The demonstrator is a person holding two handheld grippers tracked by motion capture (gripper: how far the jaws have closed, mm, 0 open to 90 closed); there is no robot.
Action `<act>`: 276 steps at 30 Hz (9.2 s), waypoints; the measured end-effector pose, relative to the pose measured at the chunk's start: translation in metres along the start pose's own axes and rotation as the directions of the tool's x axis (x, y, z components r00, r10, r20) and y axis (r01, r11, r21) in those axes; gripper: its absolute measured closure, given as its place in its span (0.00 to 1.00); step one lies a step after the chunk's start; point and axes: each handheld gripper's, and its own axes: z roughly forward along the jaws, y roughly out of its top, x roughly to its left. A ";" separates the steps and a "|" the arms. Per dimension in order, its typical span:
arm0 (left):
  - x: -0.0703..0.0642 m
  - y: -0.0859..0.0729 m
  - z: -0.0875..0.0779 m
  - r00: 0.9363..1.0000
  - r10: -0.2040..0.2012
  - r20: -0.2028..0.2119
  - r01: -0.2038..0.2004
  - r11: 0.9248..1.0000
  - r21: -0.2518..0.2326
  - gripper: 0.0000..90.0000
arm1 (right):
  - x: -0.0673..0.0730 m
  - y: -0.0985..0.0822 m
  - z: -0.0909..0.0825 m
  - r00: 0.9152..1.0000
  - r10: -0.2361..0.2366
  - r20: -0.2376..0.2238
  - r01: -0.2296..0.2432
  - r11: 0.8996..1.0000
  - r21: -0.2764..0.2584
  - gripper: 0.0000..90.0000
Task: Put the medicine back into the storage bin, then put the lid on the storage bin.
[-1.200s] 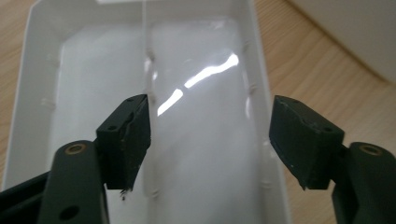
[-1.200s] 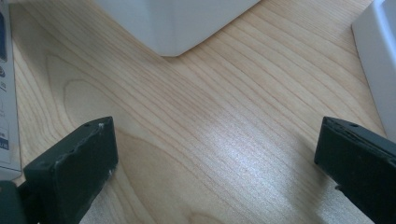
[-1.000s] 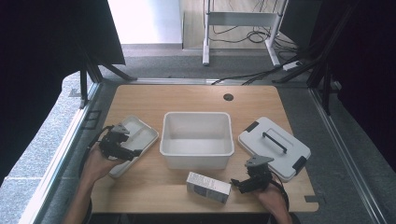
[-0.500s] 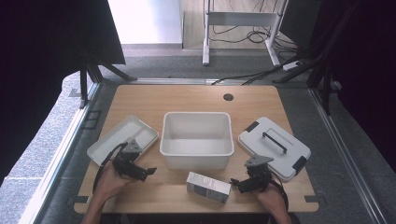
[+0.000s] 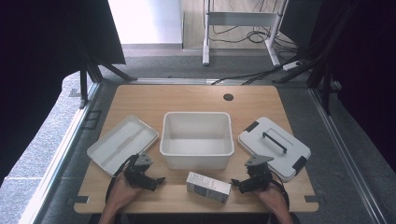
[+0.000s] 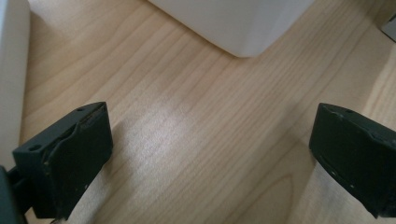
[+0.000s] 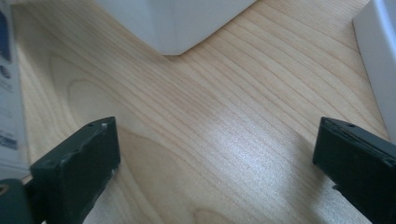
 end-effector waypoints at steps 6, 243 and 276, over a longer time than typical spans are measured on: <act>0.000 0.000 0.001 1.000 0.001 0.000 -0.001 1.000 0.002 0.00 | 0.004 0.000 -0.010 0.999 -0.026 -0.023 0.027 1.000 0.012 0.04; -0.006 -0.001 -0.001 1.000 -0.003 0.001 0.003 1.000 0.001 0.00 | -0.005 0.047 -0.024 1.000 -0.016 -0.026 0.013 0.996 -0.092 0.00; 0.001 0.008 -0.013 1.000 -0.021 0.011 0.021 1.000 -0.003 0.01 | -0.006 0.004 0.010 1.000 -0.011 0.010 0.012 1.000 -0.026 0.00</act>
